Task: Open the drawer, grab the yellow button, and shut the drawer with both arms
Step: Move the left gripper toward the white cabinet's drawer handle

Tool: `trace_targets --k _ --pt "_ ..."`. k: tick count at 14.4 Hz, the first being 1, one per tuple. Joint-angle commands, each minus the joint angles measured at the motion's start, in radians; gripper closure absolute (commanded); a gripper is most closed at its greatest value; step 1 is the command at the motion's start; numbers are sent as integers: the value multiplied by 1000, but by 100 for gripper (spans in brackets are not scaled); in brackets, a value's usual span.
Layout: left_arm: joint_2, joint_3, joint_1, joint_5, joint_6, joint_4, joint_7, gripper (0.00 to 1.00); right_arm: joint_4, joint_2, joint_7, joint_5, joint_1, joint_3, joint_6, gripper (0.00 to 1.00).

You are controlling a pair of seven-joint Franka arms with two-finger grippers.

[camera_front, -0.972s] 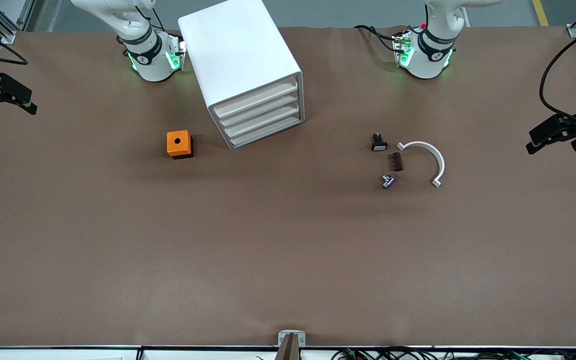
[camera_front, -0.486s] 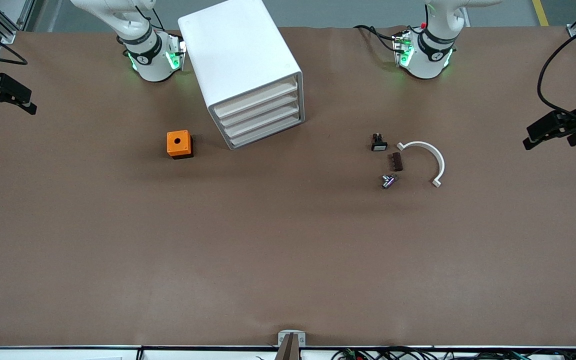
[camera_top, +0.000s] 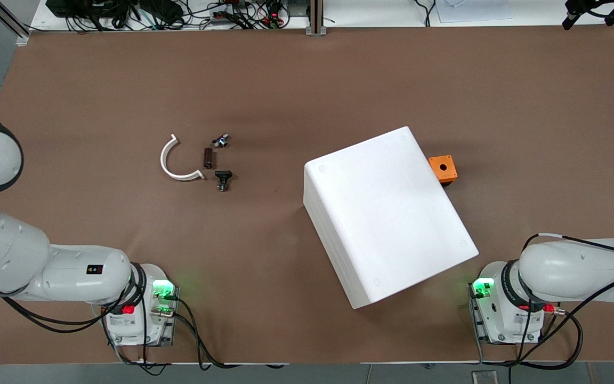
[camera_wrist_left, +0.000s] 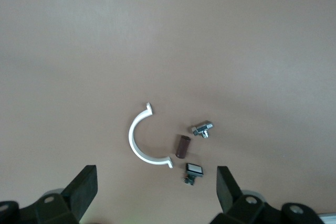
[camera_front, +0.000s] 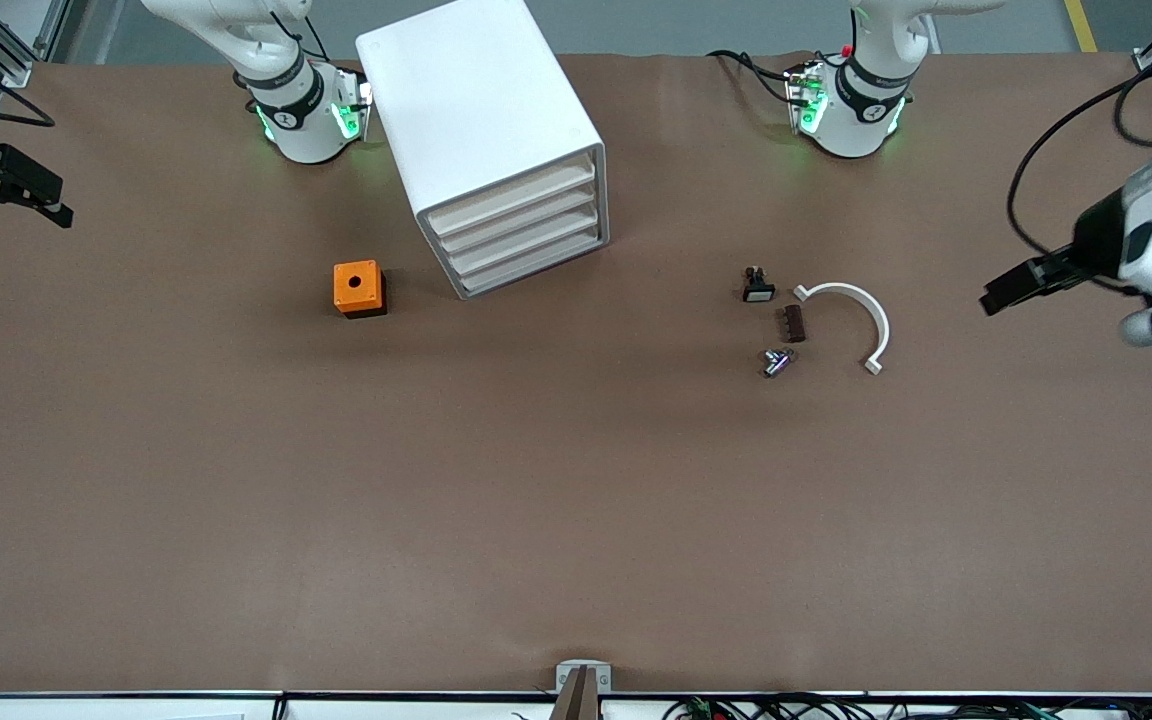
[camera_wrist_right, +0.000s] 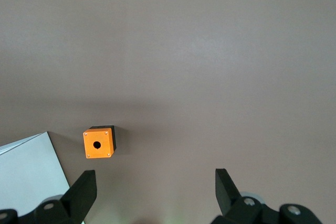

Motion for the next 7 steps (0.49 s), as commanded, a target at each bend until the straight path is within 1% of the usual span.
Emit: trace_targets --k 1,4,7 --pt "82 -54 -4 -7 -14 18 -159 0 -7 -13 -12 7 2 -4 -2 0" --pt "157 -96 -21 4 -12 18 -327 0 -8 -15 -12 18 -3 -4 -5 0" --pt "208 -110 -59 -10 -14 18 -515 0 -10 -15 -2 20 -3 -5 -10 0"
